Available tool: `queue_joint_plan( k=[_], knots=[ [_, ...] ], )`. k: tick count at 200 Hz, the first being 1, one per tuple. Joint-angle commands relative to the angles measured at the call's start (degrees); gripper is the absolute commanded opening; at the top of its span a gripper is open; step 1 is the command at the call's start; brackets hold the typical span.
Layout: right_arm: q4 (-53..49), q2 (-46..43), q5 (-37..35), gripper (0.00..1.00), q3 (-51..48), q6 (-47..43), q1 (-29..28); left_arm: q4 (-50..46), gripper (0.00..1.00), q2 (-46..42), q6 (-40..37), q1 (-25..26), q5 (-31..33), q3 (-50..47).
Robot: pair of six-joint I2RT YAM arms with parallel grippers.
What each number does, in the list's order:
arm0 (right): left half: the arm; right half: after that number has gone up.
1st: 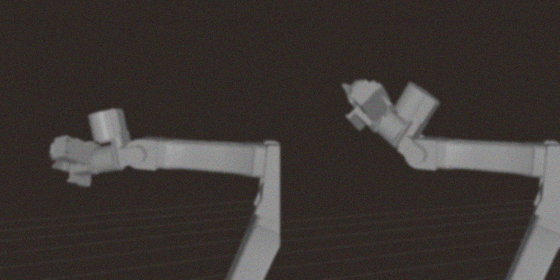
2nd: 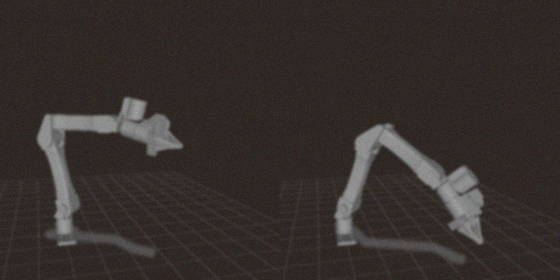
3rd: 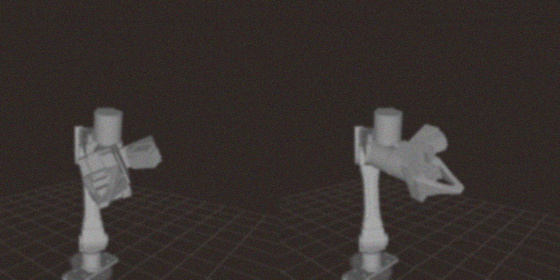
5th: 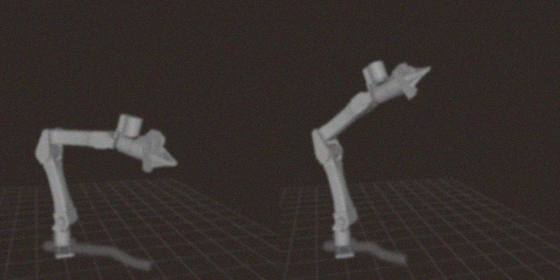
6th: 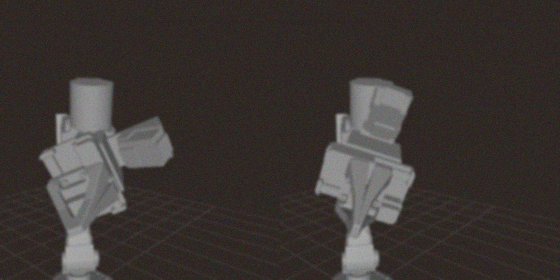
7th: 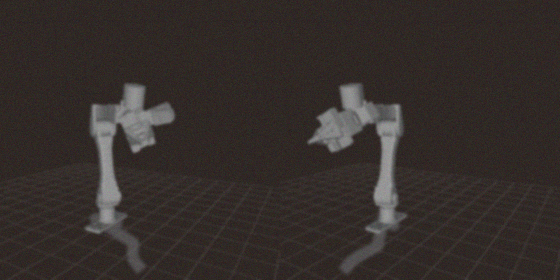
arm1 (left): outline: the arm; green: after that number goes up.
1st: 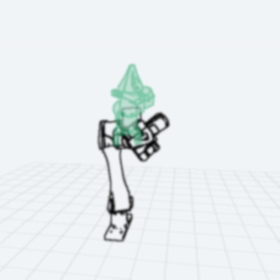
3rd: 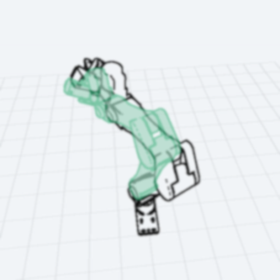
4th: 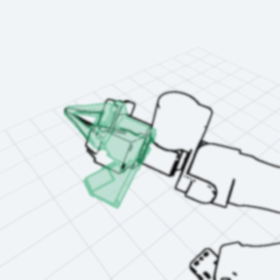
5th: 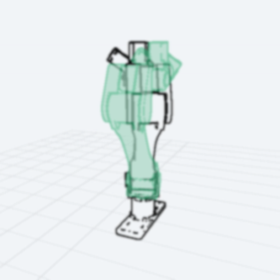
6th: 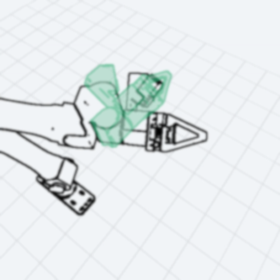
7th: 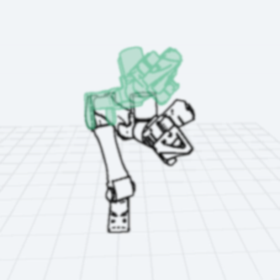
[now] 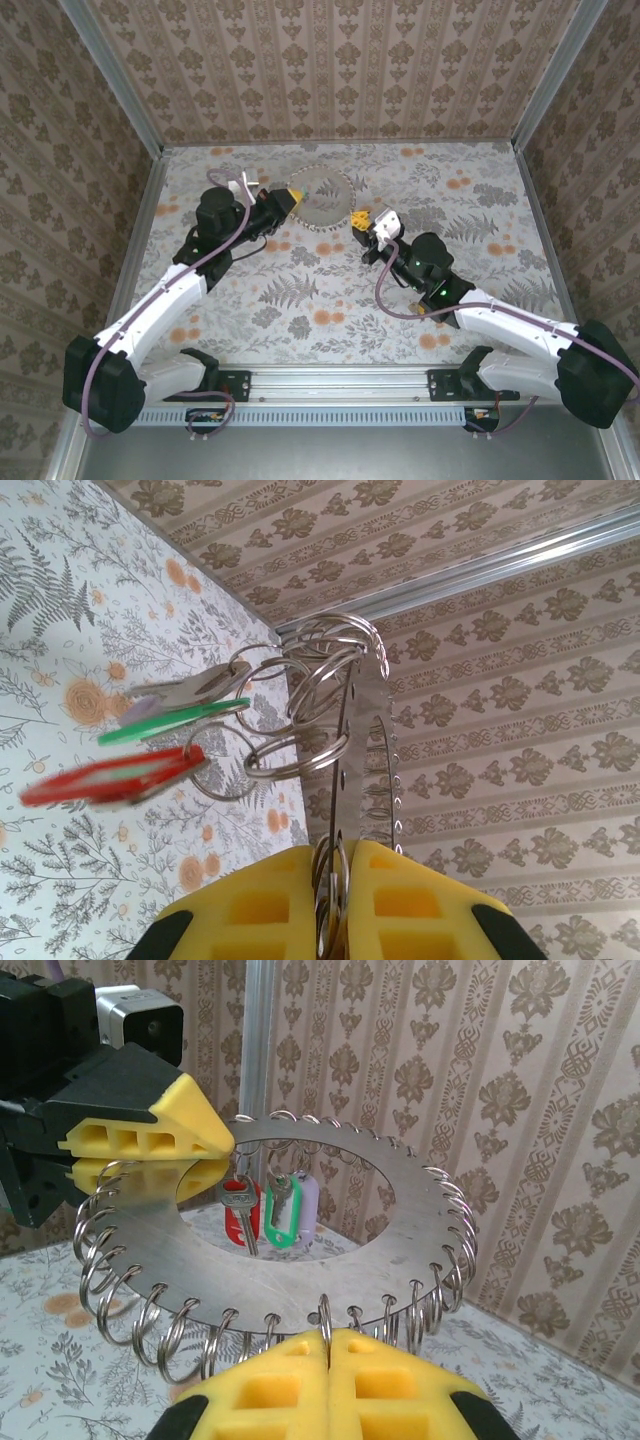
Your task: Put the keys on the keyring
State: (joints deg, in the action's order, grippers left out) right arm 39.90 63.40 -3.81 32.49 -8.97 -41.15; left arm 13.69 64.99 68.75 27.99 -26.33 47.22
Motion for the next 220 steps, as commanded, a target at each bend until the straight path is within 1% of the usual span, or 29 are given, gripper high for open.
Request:
queue_joint_plan(
  k=[1, 25, 55, 78, 92, 112, 125, 148, 176, 220],
  knots=[
    [8.6, 1.2, -2.0, 0.00, 2.9, 0.0, -0.1, -0.4, 0.00, 0.9, 0.5, 0.5, -1.7, 0.9],
    [13.3, 3.5, -5.2, 0.00, 2.8, -0.6, -0.1, -1.0, 0.00, 0.6, 1.7, 0.6, -1.7, 1.0],
    [13.7, 4.8, -6.5, 0.00, 2.8, -1.3, -0.2, 0.3, 0.00, 0.3, 2.9, 0.5, -1.9, 0.6],
    [12.7, 4.6, -5.5, 0.00, 2.1, -0.4, -0.1, 1.8, 0.00, 0.0, 3.4, 0.2, -1.7, 0.0],
    [10.4, 4.0, -3.5, 0.00, 2.2, 0.4, 0.2, 2.8, 0.00, -0.5, 2.9, 0.1, -1.4, -0.2],
    [1.7, 3.1, 0.3, 0.00, 3.6, 0.8, 0.5, 5.6, 0.00, -1.5, 1.1, -0.1, -0.6, -1.0],
    [-2.5, 2.6, 0.8, 0.00, 3.6, 0.4, 0.4, 6.7, 0.00, -2.3, -0.7, -0.3, -0.1, -1.2],
    [-2.8, 1.7, 0.4, 0.00, 1.7, -0.1, 0.4, 8.7, 0.00, -3.7, -4.0, -0.5, 0.0, -1.0],
    [-4.8, 1.1, 0.9, 0.09, 2.0, -1.0, 0.2, 11.4, 0.00, -4.2, -6.5, -0.6, -1.0, -0.8],
    [-5.1, 0.6, 0.9, 0.12, 2.1, -2.6, 0.0, 11.6, 0.00, -4.6, -11.3, -0.3, -3.6, 0.6]
  ],
)
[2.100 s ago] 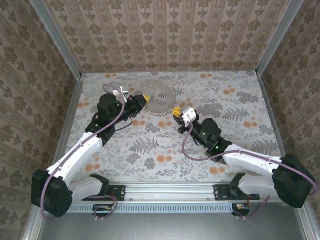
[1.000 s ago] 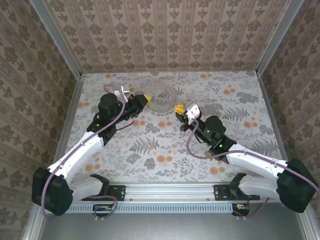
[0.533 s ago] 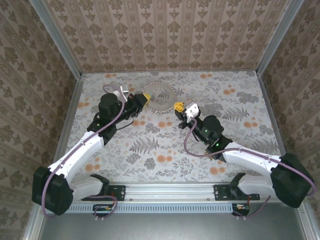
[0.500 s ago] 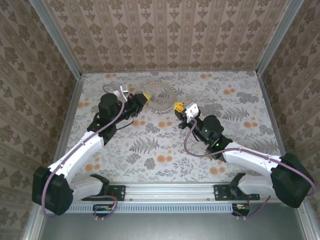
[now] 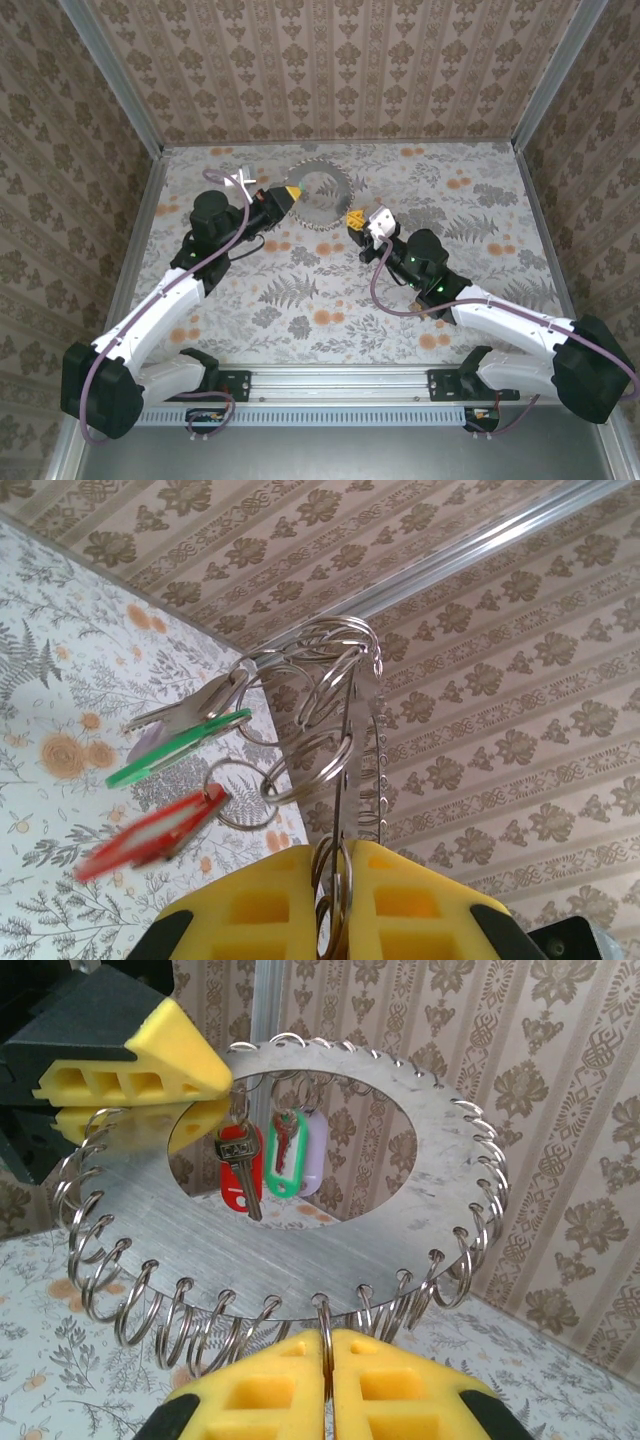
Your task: Put the keys on the keyring
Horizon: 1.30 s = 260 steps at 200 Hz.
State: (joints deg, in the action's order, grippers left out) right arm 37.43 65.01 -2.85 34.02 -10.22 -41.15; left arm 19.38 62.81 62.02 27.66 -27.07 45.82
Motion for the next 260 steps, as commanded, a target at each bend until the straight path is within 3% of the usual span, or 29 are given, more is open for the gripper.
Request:
queue_joint_plan(
  k=[1, 50, 72, 101, 146, 181, 215, 260],
  knots=[
    [-2.7, -1.0, -0.1, 0.12, 0.5, -1.4, -0.1, 5.9, 0.00, -2.5, -4.6, 0.1, -2.9, 2.0],
    [-2.8, -1.7, -1.1, 0.14, 0.2, -3.1, -0.6, 5.6, 0.00, -3.7, -8.3, 0.5, -3.5, 3.0],
    [-2.5, -2.2, -0.4, 0.09, 0.3, -3.3, -0.8, 5.1, 0.00, -3.5, -8.9, 0.7, -3.5, 3.2],
    [-2.1, -3.0, 1.2, 0.17, 0.1, -4.2, -2.0, 4.8, 0.00, -3.4, -10.7, 1.0, -4.0, 3.9],
    [-3.3, -6.7, -5.6, 0.20, -5.3, -5.9, -3.2, -2.9, 0.00, -4.3, -22.2, 1.4, -6.5, 8.1],
    [-4.9, -11.5, -3.0, 0.20, -6.9, -7.0, -3.7, -7.5, 0.00, -5.2, -29.2, 1.5, -7.2, 11.3],
    [-2.1, -12.3, -2.1, 0.18, -5.4, -9.5, -7.0, -7.6, 0.00, -4.7, -29.8, 1.6, -7.7, 12.3],
    [6.2, -9.5, -8.3, 0.17, -4.3, -14.1, -10.9, -8.0, 0.00, -4.4, -29.9, 2.0, -8.1, 13.1]
  ],
)
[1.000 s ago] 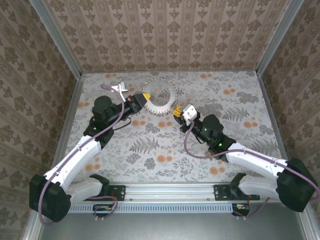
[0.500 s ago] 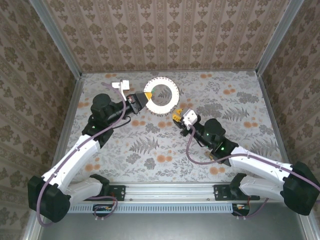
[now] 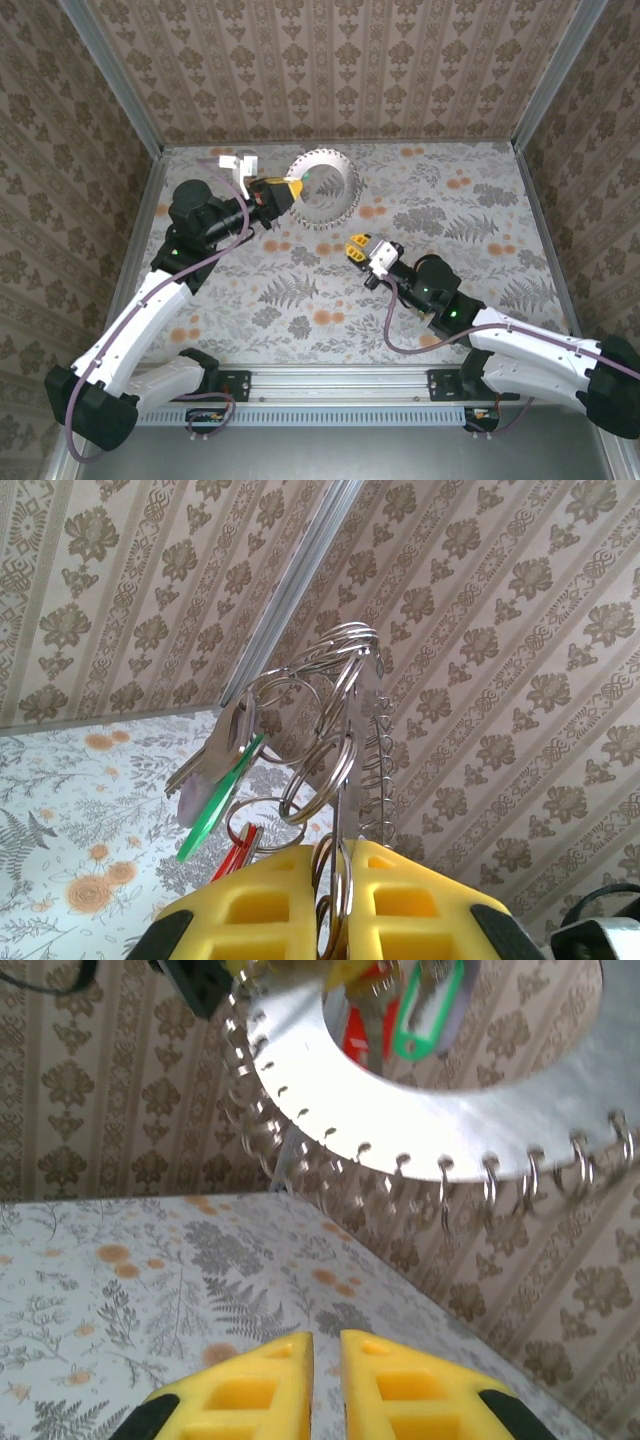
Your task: Put the keys on the keyring
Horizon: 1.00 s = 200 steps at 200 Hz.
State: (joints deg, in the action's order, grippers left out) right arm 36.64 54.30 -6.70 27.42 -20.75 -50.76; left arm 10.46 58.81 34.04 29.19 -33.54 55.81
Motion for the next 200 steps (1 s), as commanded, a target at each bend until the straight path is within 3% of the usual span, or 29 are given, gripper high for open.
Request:
queue_joint_plan(
  k=[1, 200],
  knots=[
    [7.2, 1.3, -4.6, 0.17, 2.4, -3.7, -1.3, 0.8, 0.00, -0.4, -2.0, 0.5, -1.6, 3.1],
    [13.5, 7.4, -7.9, 0.17, 5.1, -7.8, -1.6, -1.0, 0.00, -1.0, -2.6, 1.0, -0.8, 4.0]
  ],
)
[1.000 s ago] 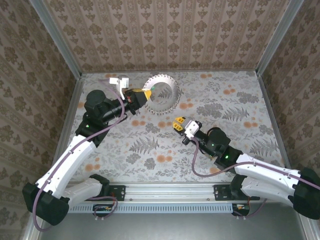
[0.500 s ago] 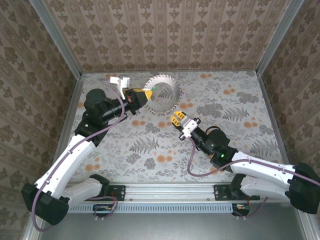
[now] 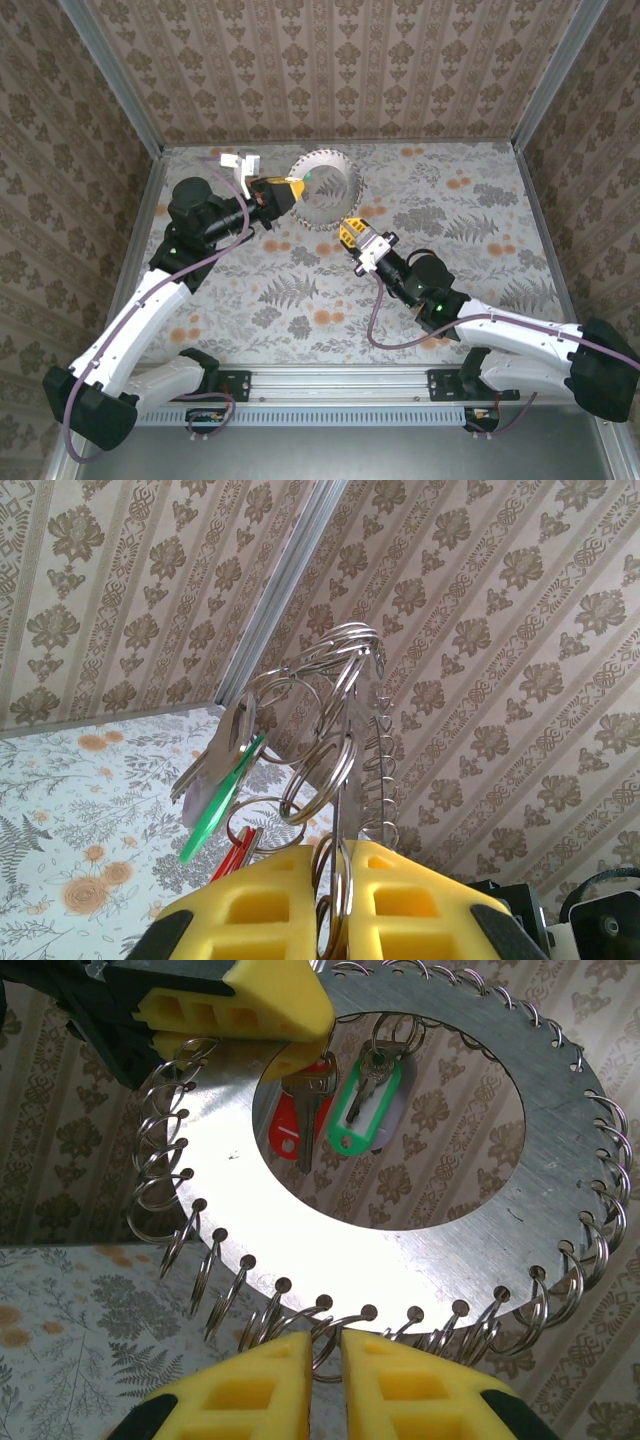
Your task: Put the keys on the keyring
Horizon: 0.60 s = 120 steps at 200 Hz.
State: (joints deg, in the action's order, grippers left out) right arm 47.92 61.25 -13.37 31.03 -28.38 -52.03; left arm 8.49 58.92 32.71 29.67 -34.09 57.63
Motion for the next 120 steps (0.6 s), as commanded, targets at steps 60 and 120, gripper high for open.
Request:
queue_joint_plan(
  k=[60, 120],
  knots=[
    [2.8, 2.0, -3.0, 0.20, 1.8, 0.1, -0.5, 0.7, 0.00, -1.5, -1.3, 0.6, -0.2, 2.1],
    [4.5, 2.1, -5.1, 0.21, 1.3, 0.1, -0.4, 0.3, 0.00, -1.8, -1.4, 0.7, 0.3, 2.1]
  ],
)
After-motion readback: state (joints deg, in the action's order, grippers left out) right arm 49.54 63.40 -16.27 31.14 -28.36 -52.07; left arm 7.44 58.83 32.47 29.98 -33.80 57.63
